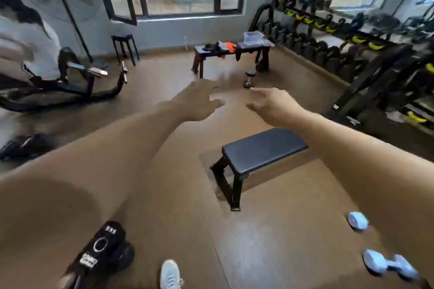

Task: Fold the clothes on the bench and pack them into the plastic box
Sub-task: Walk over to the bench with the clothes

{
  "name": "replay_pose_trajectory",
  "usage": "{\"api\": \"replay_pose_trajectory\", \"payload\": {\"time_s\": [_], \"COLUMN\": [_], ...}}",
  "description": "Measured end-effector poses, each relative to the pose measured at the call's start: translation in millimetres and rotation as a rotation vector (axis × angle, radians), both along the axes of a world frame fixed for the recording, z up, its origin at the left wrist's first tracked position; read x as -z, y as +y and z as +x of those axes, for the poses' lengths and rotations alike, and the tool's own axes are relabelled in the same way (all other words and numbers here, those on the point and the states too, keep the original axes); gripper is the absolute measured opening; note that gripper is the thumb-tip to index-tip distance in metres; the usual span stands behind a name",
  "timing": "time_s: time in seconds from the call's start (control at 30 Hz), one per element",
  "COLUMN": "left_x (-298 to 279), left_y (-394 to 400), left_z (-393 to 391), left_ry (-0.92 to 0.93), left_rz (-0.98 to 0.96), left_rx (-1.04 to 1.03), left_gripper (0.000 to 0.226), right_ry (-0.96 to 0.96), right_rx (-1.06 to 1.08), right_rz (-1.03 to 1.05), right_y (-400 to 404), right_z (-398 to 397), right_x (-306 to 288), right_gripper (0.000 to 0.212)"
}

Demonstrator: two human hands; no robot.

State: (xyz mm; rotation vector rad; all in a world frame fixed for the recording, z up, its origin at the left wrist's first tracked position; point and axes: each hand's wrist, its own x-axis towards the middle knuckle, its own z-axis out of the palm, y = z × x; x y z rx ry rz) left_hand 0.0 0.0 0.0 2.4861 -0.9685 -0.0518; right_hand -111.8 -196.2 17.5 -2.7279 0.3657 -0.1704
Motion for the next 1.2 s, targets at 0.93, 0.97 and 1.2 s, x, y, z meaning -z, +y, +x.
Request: {"api": "replay_pose_trajectory", "payload": {"time_s": [0.93,0.97,1.2], "left_x": [275.7,271.4,244.0], "left_y": [1.8,-9.2,-77.9], "left_z": [433.1,458.2,622.2], "left_ry": [0.537,0.542,0.502], "left_rz": [0.810,0.823,0.718], "left_rx": [0.154,0.147,0.060], "left_gripper": [0.057,0.057,0.057], "right_ry": [0.957,0.946,0.804], "right_rx": [-0.167,-0.171,-0.103], "right_rz": [0.092,0.095,0.130], "right_y": [27.9,13.7,-77.6], "right_z": [455.0,481.1,652.8], "right_x": [332.4,331.1,301.2], "right_gripper": [0.072,0.073,0.069]}}
